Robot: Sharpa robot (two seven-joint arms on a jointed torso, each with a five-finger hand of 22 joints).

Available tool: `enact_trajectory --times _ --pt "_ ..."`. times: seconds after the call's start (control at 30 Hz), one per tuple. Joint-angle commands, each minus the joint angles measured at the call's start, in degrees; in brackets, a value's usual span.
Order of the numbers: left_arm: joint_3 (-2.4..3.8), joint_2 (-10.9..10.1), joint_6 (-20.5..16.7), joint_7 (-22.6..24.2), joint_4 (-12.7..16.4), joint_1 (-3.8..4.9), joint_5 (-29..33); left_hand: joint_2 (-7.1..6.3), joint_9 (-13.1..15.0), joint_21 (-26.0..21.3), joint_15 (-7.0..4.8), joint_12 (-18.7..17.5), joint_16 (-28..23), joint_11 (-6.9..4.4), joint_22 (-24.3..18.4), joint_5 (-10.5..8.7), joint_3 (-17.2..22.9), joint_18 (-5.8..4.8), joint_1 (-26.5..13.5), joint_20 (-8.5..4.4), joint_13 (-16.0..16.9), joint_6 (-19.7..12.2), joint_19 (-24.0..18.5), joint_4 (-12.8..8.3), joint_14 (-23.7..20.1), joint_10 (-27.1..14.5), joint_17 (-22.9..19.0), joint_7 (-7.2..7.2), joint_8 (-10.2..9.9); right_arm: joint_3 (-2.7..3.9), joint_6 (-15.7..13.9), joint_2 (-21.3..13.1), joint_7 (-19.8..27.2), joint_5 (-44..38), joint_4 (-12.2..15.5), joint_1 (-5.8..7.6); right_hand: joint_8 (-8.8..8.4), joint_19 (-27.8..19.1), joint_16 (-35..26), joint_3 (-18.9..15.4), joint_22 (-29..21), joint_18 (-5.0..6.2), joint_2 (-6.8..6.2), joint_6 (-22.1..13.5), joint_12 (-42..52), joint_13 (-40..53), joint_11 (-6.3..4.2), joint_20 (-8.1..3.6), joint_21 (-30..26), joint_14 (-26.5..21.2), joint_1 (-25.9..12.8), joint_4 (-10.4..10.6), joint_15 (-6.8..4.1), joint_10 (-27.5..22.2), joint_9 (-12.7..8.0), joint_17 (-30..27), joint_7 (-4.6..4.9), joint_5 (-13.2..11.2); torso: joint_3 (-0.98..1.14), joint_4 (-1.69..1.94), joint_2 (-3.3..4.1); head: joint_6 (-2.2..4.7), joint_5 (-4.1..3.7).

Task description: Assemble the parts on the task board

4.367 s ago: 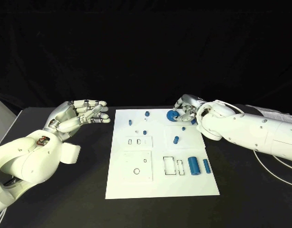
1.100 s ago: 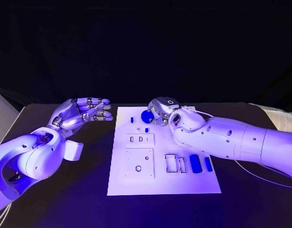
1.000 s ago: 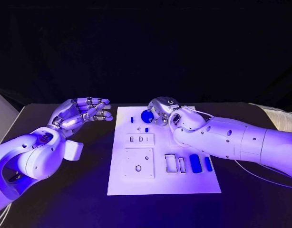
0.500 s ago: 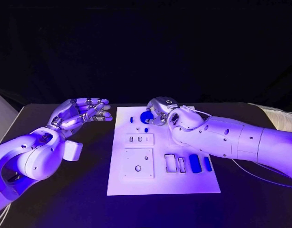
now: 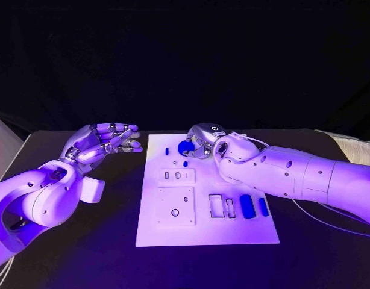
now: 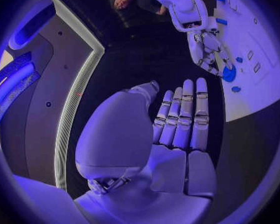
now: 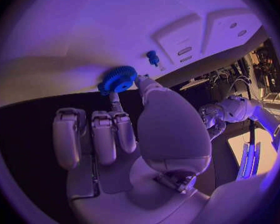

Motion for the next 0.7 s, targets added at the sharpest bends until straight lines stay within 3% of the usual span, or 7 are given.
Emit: enact_trajectory --times 0.03,0.2,0.47,0.7 --pt "0.04 0.1 0.9 0.2 0.0 -0.01 -0.2 -0.52 0.0 0.2 0.03 -0.3 0.2 0.10 0.1 -0.36 0.2 0.71 -0.2 -0.14 -0.1 -0.2 0.0 0.1 -0.6 0.4 0.0 0.62 0.1 -0.26 2.9 -0.2 0.9 1.5 0.1 -0.44 0.55 3.9 0.3 0.4 8.4 -0.87 0.66 0.7 0.5 14.9 -0.46 -0.10 0.3 5.9 -1.1 0.0 -0.32 5.7 0.1 14.3 -0.11 0.8 0.02 0.02 -0.01 -0.07 -0.03" --pt "0.04 0.1 0.8 0.2 0.0 -0.02 -0.2 -0.52 0.0 0.2 0.03 -0.3 0.2 0.10 0.1 -0.36 0.2 0.71 -0.2 -0.14 -0.1 -0.2 0.0 0.1 -0.6 0.4 0.0 0.62 0.1 -0.26 2.9 -0.5 0.4 1.7 0.0 -0.48 0.68 3.9 0.3 1.0 8.5 -0.87 1.32 1.1 0.6 15.0 -0.62 -0.26 0.3 5.9 -2.1 0.0 -0.47 5.8 0.1 14.4 -0.24 1.7 0.03 -0.03 0.01 -0.05 -0.03" --pt "0.04 0.0 0.8 0.2 0.0 -0.05 -0.2 -0.52 0.0 0.2 0.03 -0.3 0.2 0.10 0.1 -0.36 0.2 0.71 -0.2 -0.14 -0.1 -0.2 0.0 0.1 -0.6 0.4 0.0 0.62 0.1 -0.26 1.9 -1.4 -0.5 1.0 0.3 -0.63 0.59 4.0 0.3 1.3 8.5 -0.89 1.24 1.0 0.6 15.0 -0.61 -0.31 0.4 5.9 -3.0 -0.1 -0.49 5.8 0.0 14.4 -0.24 2.6 0.04 -0.02 0.00 -0.04 0.02" --pt "0.04 -0.1 0.8 0.2 0.1 -0.12 -0.2 -0.52 0.0 0.2 0.03 -0.3 0.2 0.10 0.1 -0.36 0.2 0.71 -0.2 -0.14 -0.1 -0.2 0.0 0.1 -0.6 0.4 0.0 0.62 0.1 -0.26 0.7 -3.4 -0.6 0.5 3.0 -0.83 0.58 4.0 0.3 1.3 8.5 -0.89 1.16 1.0 0.6 15.1 -0.62 -0.31 0.4 5.9 -3.1 -0.1 -0.49 5.9 0.0 14.5 -0.24 2.8 0.08 -0.03 0.00 -0.03 0.10"
